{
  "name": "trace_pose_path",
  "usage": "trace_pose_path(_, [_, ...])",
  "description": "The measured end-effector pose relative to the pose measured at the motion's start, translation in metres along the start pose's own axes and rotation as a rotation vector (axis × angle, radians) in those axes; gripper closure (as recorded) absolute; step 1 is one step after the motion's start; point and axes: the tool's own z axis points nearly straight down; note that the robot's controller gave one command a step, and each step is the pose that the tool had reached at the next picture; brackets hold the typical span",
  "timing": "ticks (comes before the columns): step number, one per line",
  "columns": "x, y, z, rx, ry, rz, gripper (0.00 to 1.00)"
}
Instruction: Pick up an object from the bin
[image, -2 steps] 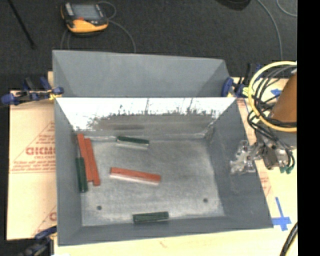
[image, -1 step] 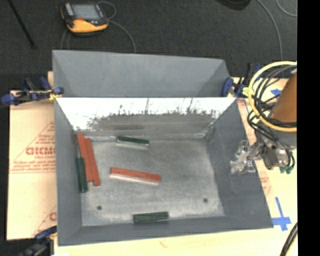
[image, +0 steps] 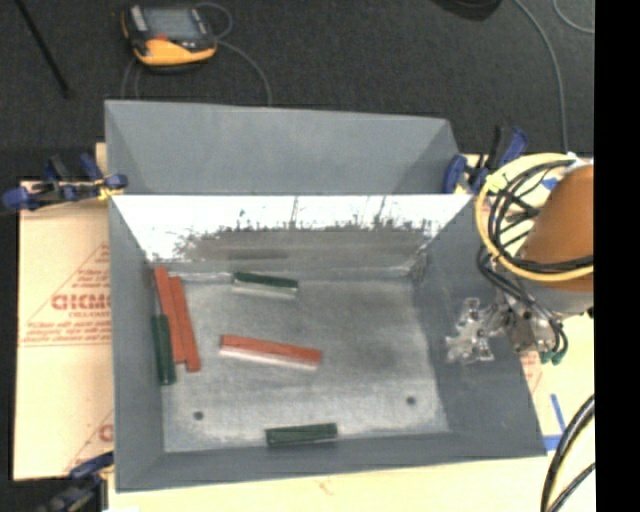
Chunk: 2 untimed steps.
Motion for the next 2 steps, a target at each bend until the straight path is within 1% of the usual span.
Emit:
trace_pose_path(1, [0.0005, 0.0318, 0.0562, -0.005, 0.011, -0.049, 0.00])
trace_pose_path(2, [-0.0004, 0.0306, 0.0548, -0.003, 0.008, -0.050, 0.00])
